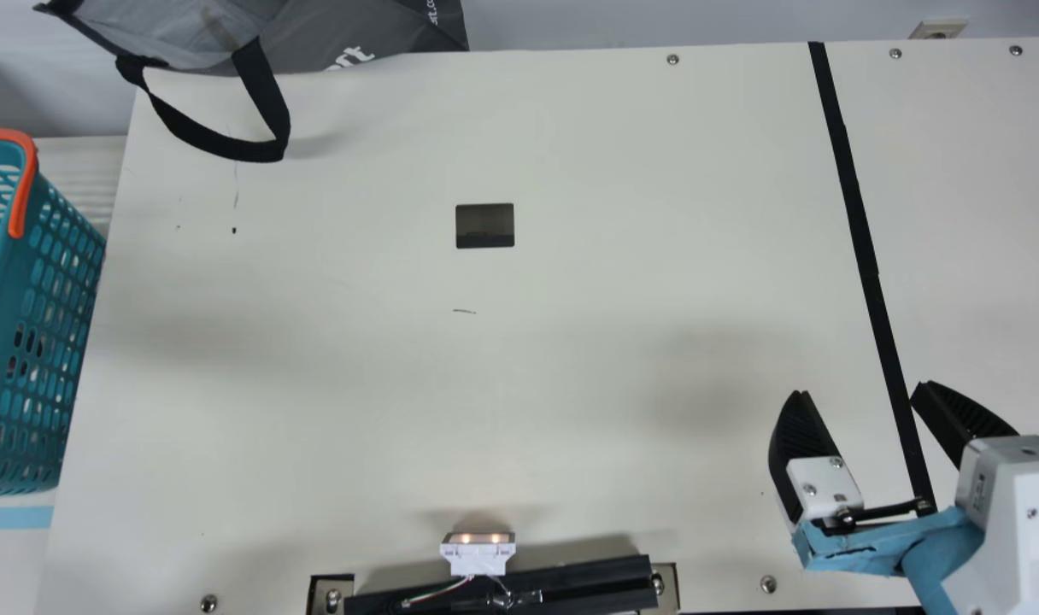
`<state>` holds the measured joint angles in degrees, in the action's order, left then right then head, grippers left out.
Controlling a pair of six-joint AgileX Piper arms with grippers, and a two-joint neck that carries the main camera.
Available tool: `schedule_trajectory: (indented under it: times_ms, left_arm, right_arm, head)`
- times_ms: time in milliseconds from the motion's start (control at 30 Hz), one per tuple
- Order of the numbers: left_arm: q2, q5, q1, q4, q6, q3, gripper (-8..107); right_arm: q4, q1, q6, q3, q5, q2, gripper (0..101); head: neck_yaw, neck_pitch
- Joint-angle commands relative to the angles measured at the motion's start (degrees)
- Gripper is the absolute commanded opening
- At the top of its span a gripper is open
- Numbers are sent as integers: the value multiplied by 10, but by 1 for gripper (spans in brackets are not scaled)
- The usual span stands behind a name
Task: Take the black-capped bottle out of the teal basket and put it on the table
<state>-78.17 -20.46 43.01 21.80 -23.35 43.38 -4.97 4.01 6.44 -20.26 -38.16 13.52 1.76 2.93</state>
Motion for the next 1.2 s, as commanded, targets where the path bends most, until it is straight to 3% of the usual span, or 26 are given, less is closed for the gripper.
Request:
schedule_trajectory:
  times_ms: [0, 1167]
  left_arm:
    - [-11, 1, 1, -3, 1, 5, 107]
    - [-186, 36, -36, -43, 19, 89, 107]
  right_arm:
    - [0, 0, 0, 0, 0, 0, 91]
    - [0, 0, 0, 0, 1, 0, 91]
  head:
    - [-2, -2]
    - [-2, -2]
